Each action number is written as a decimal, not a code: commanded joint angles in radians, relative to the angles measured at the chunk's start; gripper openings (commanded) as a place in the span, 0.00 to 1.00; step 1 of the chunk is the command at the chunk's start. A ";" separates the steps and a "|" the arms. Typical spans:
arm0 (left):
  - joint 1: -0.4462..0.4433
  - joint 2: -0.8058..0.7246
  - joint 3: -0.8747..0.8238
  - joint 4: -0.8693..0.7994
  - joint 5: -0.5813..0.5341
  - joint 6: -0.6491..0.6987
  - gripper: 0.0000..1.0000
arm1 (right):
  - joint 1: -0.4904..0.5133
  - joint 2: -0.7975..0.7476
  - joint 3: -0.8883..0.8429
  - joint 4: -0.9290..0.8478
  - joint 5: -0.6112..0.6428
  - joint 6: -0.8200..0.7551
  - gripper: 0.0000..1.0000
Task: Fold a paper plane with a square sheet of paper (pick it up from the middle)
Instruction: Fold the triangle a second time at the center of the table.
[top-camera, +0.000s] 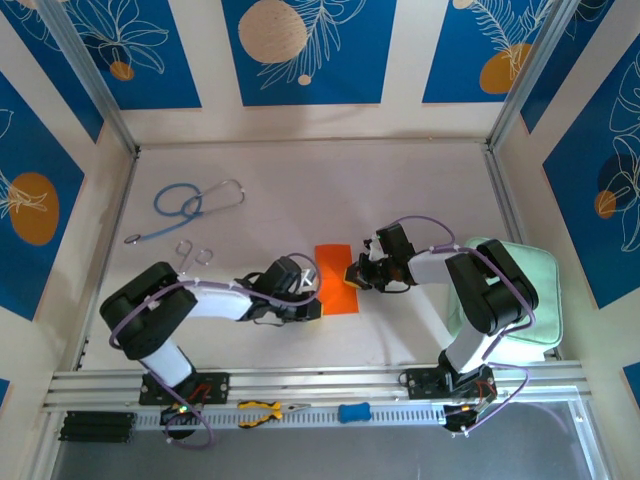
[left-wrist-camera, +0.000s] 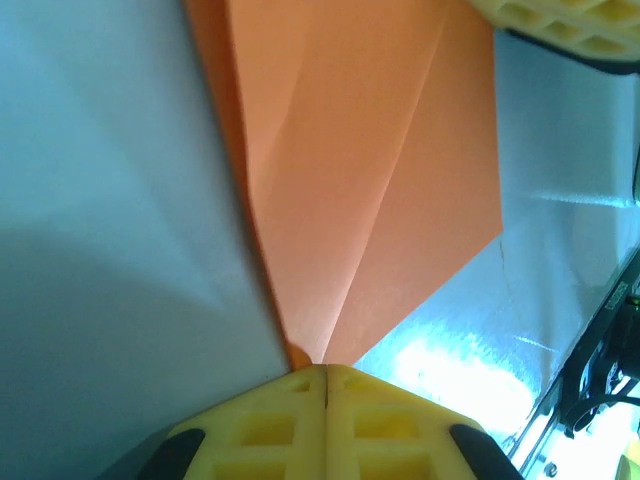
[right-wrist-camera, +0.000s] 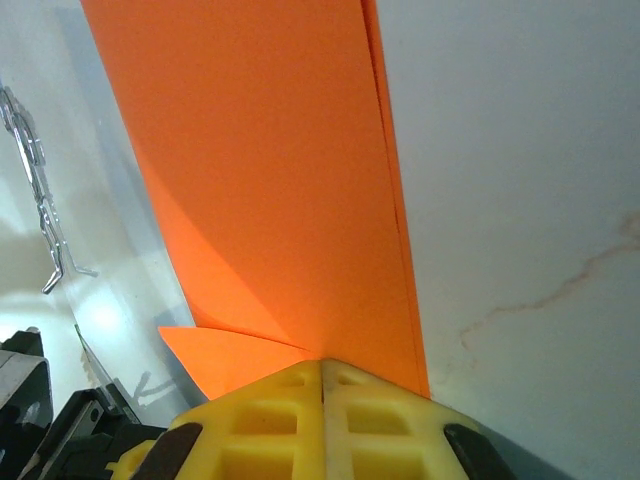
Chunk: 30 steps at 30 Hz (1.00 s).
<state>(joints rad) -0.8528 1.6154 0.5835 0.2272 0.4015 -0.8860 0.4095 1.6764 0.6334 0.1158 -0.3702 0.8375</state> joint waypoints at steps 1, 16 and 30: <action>0.002 -0.033 -0.015 -0.041 0.039 -0.007 0.07 | -0.002 -0.007 -0.015 -0.071 0.051 -0.020 0.00; 0.051 0.017 0.195 -0.118 0.000 0.131 0.06 | -0.003 -0.015 -0.009 -0.063 0.028 -0.028 0.00; 0.092 0.203 0.217 -0.061 0.063 0.161 0.00 | -0.006 -0.127 0.058 -0.140 0.005 -0.030 0.08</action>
<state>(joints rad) -0.7677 1.7927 0.8131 0.1501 0.4408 -0.7406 0.4072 1.6073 0.6563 0.0399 -0.3649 0.8227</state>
